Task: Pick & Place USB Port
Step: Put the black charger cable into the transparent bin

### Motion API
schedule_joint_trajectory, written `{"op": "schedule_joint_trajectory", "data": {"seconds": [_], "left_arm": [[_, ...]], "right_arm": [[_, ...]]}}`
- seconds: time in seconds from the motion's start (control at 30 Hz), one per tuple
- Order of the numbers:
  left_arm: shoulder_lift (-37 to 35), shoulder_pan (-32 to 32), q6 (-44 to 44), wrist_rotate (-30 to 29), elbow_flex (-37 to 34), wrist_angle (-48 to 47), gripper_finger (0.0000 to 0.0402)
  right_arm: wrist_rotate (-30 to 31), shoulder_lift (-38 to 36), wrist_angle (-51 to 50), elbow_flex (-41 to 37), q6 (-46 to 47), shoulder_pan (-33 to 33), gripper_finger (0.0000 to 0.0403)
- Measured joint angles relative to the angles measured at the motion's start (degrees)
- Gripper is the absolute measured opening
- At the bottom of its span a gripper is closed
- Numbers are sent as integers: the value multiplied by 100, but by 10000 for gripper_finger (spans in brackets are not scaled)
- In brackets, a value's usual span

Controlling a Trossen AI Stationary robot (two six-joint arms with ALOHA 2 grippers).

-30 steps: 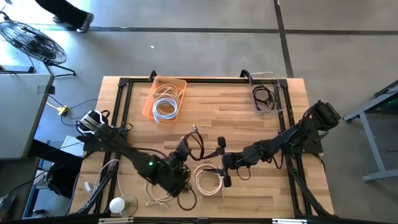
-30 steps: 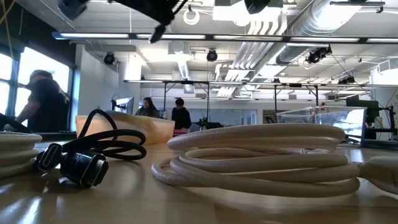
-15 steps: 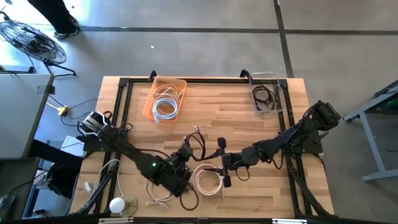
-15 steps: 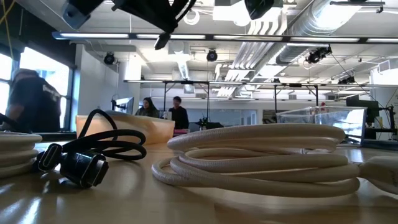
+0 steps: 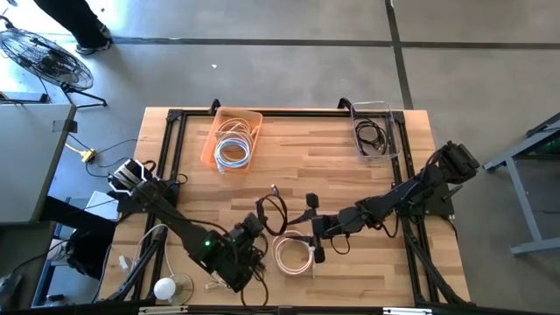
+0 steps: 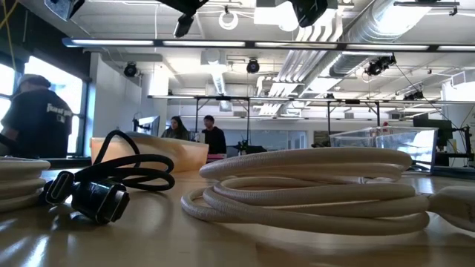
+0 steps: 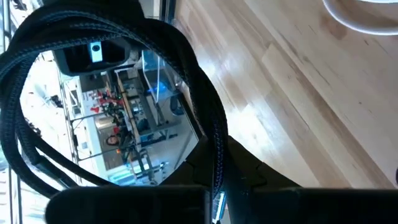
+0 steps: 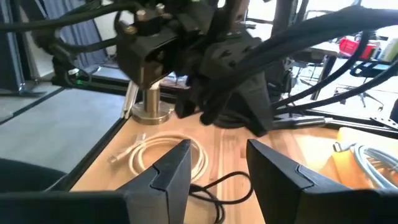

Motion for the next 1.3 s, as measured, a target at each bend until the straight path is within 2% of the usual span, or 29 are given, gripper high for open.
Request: {"op": "schedule_joint_trajectory", "data": {"seconds": [0.43, 0.8, 1.0, 1.1, 1.23, 1.3], "left_arm": [[0, 46, 234, -160, 0, 421, 7], [73, 385, 358, 294, 4, 662, 7], [196, 475, 757, 486, -4, 1032, 7], [236, 525, 822, 531, 4, 1116, 7], [240, 528, 838, 466, 0, 1020, 10], [240, 529, 836, 344, 0, 955, 25]], "right_arm": [[-129, 0, 185, 0, -50, -2, 145], [-306, 0, 246, -6, -52, -16, 143], [-383, 0, 207, -7, -48, -88, 140], [-485, 0, 164, -7, -46, -107, 118], [-523, 0, -3, -6, -65, -105, 38], [-483, 0, -84, -4, -170, -105, 19]]}}
